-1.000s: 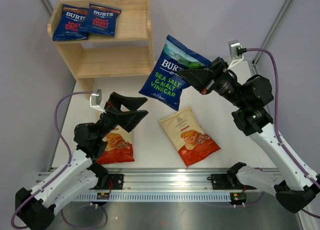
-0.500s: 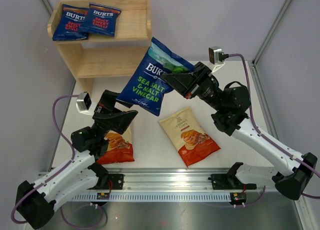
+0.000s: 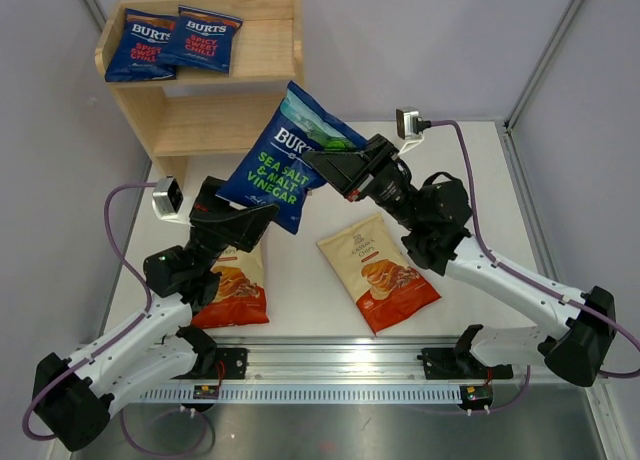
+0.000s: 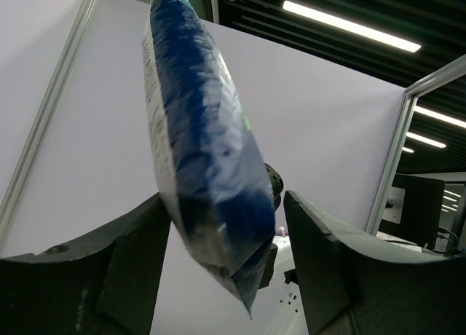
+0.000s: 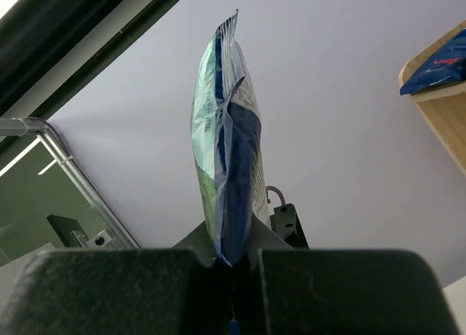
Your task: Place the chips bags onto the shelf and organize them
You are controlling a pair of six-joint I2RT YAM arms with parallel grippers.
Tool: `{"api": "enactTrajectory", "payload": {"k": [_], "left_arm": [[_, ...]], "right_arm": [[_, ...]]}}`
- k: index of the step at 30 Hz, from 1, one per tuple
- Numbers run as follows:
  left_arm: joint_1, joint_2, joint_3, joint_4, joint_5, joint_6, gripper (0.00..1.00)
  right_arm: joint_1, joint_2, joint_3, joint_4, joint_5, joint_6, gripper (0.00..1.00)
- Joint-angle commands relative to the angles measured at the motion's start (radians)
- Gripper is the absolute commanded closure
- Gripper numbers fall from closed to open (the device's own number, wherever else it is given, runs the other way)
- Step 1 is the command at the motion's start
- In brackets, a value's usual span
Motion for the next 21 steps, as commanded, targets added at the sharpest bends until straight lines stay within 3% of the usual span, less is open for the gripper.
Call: {"api": "enactTrajectory", "payload": {"k": [1,2,3,8,10,14,16,21], "left_arm": [[-0.005,-0.018,0.034,0.029,-0.030,0.060,0.39],[-0.005,-0.023,0.039,0.006,-0.035,0.066,0.44],[-0.006,-0.032,0.039,-0.005,-0.046,0.074,0.56],[-0.005,-0.069,0.031,-0.097,-0.093,0.097,0.71],[-0.005,-0.078,0.036,-0.124,-0.108,0.104,0.73],[-0.003,-0.098,0.059,-0.244,-0.121,0.118,0.77],[-0.003,-0.113,0.065,-0.281,-0.141,0.134,0.78],[0.008,-0.162,0.131,-0.482,-0.222,0.181,0.78]], "right_arm": [[0.024,-0.001,0.003,0.081,0.066,-0.040,1.00],[0.024,0.002,-0.002,0.085,0.067,-0.042,1.00],[0.024,0.002,-0.010,0.090,0.076,-0.039,1.00],[0.026,-0.023,-0.037,0.076,0.095,-0.072,0.98],[0.026,-0.037,-0.040,0.061,0.098,-0.086,0.91],[0.025,-0.084,-0.050,-0.006,0.135,-0.149,0.59],[0.026,-0.133,-0.030,-0.138,0.188,-0.184,0.43],[0.024,-0.253,0.006,-0.422,0.357,-0.313,0.27]]}}
